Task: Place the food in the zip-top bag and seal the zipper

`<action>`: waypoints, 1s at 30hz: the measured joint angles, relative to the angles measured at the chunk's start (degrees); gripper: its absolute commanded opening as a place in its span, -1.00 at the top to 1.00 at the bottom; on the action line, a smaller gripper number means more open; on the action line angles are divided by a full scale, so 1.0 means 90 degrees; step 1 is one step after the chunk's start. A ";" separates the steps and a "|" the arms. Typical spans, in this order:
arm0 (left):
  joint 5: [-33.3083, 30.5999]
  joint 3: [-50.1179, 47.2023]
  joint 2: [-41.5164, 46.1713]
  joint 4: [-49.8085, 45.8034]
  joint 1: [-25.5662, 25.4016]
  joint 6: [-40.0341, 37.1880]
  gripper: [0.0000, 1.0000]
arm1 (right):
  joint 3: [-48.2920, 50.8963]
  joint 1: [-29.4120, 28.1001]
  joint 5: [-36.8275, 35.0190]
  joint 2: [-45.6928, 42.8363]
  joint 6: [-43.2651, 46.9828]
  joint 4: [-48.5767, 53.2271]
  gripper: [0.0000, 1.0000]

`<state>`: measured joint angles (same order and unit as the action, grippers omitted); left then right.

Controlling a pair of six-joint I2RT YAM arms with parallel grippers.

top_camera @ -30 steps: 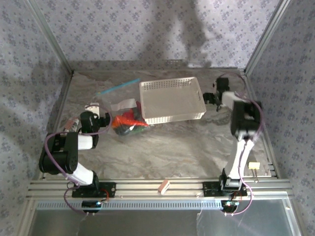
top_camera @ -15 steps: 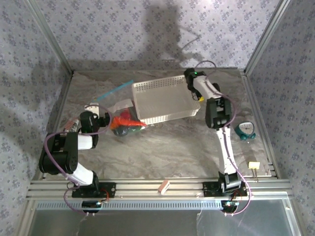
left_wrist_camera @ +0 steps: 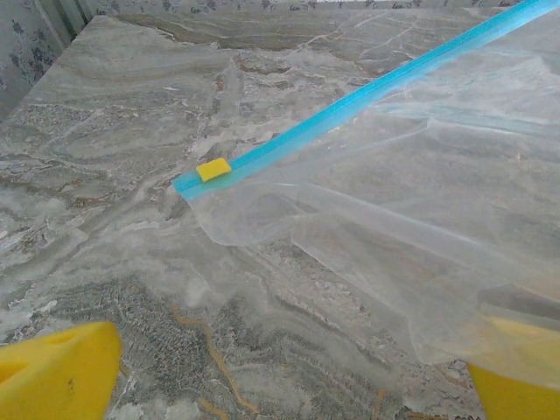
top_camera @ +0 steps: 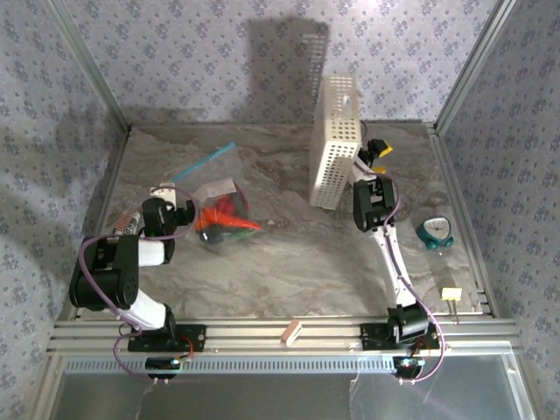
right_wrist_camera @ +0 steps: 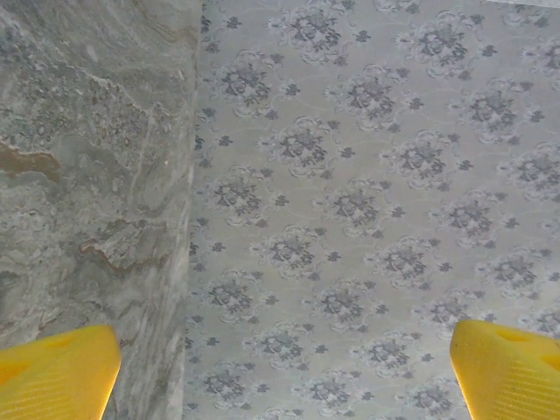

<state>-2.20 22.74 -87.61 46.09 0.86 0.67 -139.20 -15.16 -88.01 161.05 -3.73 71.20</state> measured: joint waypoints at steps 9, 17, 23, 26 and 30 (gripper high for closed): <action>0.0000 0.0000 0.0000 0.0000 0.0000 -0.0002 -0.99 | 0.2582 0.0724 0.3274 -0.2254 -0.0253 -0.1795 -0.98; 0.0000 0.0000 0.0000 0.0000 0.0000 -0.0002 -1.00 | 0.4201 0.1217 0.5540 -0.3701 -0.0248 -0.3111 -0.98; 0.0000 0.0000 0.0000 -0.0002 0.0000 0.0000 -0.99 | 0.6132 0.0979 0.6885 -0.5705 -0.0316 -0.4762 -0.99; 0.0002 0.0000 0.0000 -0.0002 -0.0002 -0.0002 -1.00 | 0.7155 0.1236 0.7730 -0.6861 -0.0396 -0.5693 -0.99; 0.0002 0.0000 0.0000 -0.0002 0.0000 0.0000 -1.00 | 0.8335 0.1838 0.8684 -0.8148 -0.0471 -0.6696 -1.00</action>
<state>-2.17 22.74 -87.61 46.06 0.86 0.67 -64.18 1.39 -9.85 87.72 -7.97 10.94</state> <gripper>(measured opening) 0.997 0.999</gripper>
